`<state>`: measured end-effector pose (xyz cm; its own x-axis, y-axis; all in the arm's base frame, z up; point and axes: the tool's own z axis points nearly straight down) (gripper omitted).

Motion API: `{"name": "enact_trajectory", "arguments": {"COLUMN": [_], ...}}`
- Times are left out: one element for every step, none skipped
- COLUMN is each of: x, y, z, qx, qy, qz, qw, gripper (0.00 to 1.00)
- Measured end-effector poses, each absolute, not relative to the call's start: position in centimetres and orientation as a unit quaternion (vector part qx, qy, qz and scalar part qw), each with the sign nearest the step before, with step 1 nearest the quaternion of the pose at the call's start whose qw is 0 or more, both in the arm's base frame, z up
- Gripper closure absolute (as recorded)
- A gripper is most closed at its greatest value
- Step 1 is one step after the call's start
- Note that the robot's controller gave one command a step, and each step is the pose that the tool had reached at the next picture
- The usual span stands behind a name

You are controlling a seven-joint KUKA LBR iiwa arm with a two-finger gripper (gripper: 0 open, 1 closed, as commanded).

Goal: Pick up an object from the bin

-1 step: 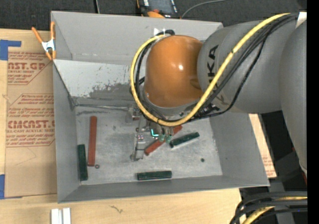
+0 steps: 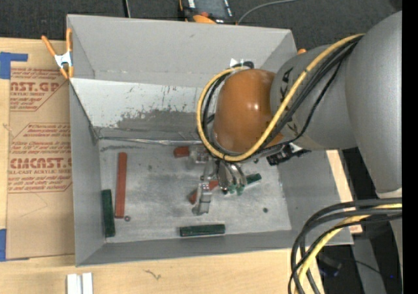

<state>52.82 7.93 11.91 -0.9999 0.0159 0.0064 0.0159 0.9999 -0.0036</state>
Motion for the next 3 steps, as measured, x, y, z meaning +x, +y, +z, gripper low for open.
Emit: {"name": "enact_trajectory", "arguments": {"x": [56.4, 56.4, 57.9], "y": [0.6, 1.1, 0.9], "z": [6.7, 7.0, 26.7], "qx": [-0.028, -0.025, -0.022], "qy": [-1.000, -1.000, -1.000], "qz": [0.002, -0.001, 0.000], "qw": [0.000, -0.001, -0.006], "gripper": [0.00, 1.00, 1.00]}}
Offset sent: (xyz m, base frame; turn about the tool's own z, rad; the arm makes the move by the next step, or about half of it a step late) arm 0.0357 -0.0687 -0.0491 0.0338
